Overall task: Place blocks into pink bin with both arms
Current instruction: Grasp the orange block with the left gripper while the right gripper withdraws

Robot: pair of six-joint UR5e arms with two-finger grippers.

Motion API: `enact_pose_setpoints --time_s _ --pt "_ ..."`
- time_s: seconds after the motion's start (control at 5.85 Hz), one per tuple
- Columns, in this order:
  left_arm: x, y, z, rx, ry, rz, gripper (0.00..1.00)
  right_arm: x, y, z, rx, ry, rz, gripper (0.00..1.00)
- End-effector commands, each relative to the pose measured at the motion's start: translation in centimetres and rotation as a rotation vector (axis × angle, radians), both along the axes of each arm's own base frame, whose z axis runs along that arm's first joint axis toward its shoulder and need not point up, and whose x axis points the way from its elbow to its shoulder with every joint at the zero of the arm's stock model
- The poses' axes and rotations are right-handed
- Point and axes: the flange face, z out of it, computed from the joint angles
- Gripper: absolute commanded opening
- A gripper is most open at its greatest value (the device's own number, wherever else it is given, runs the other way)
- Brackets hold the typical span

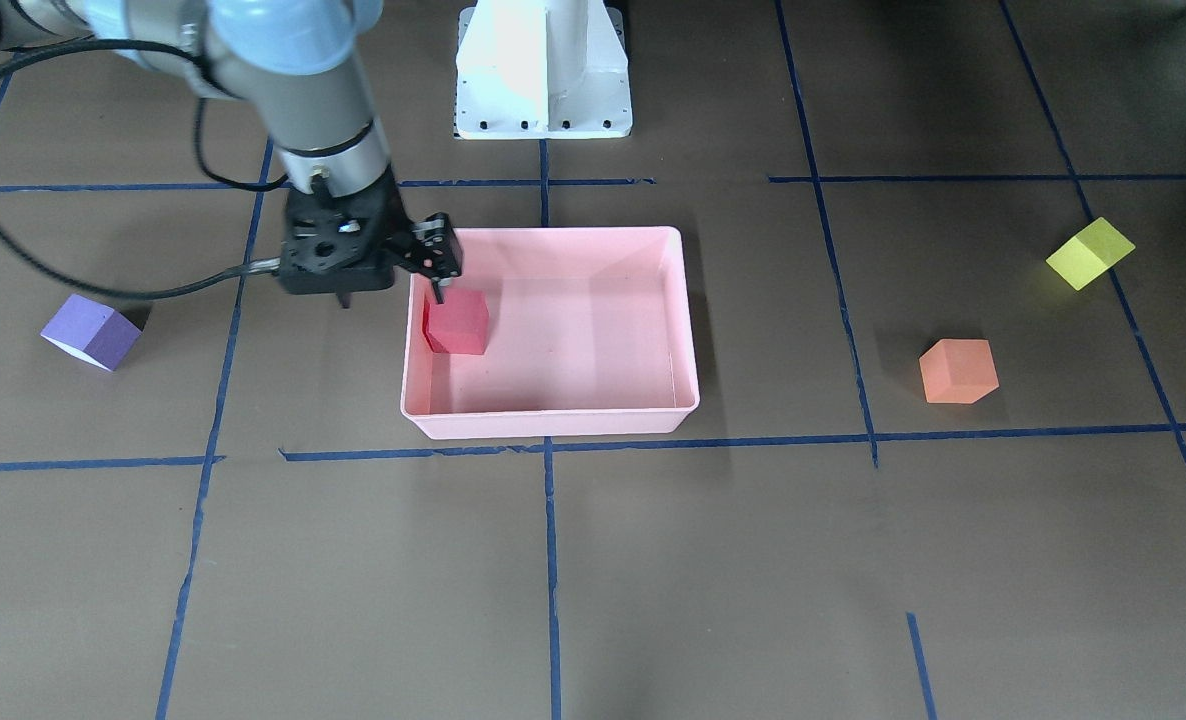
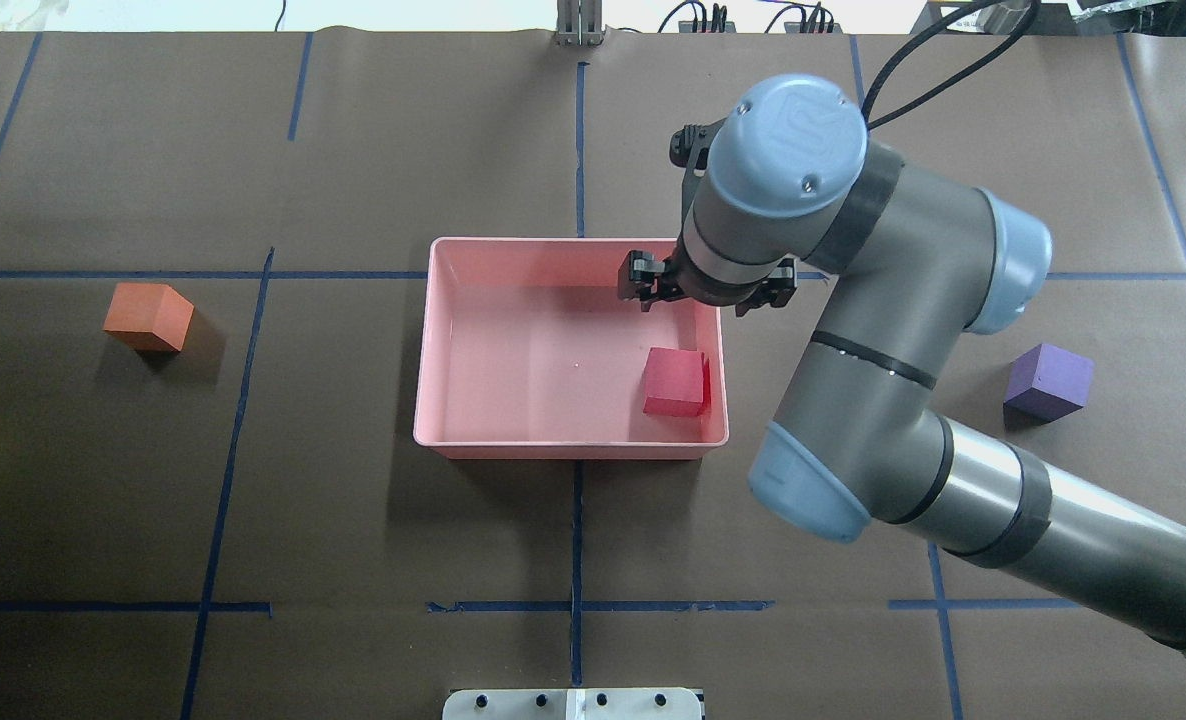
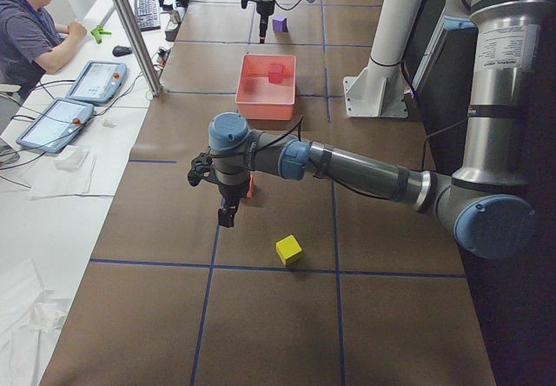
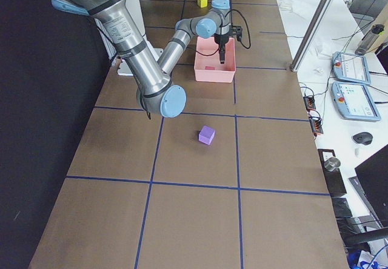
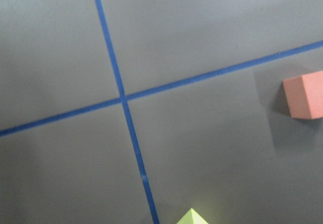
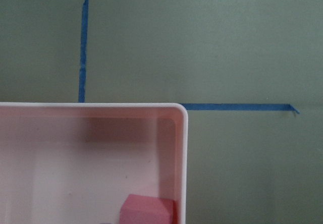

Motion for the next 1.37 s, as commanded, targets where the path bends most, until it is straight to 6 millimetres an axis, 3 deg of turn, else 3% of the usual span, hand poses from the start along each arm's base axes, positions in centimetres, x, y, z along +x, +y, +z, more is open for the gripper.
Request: enact_pose_setpoints --time_s 0.0,0.17,0.34,0.51,0.68,0.85,1.2 --pt "9.0 0.1 -1.2 -0.033 0.041 0.005 1.0 9.8 -4.6 5.7 0.06 0.006 -0.1 1.0" --pt "13.3 0.8 -2.0 -0.082 0.087 -0.04 1.0 14.7 -5.8 10.2 0.112 0.033 -0.174 1.0" --pt "17.0 1.1 -1.2 -0.095 0.079 -0.128 1.0 19.5 -6.1 14.6 0.158 0.051 -0.239 1.0" --pt "21.6 0.7 -1.1 -0.11 0.072 -0.186 1.0 21.8 -5.2 18.7 0.176 0.074 -0.292 1.0" --pt "23.2 -0.8 -1.4 -0.142 0.083 -0.216 1.0 23.3 -4.9 19.9 0.165 0.071 -0.285 1.0" --pt "24.6 -0.9 -1.8 -0.171 0.09 -0.227 1.0 23.3 -4.8 20.1 0.161 0.067 -0.287 1.0" --pt "27.2 -0.7 -0.6 -0.192 0.071 -0.192 1.0 23.5 -4.7 20.4 0.155 0.069 -0.285 1.0"
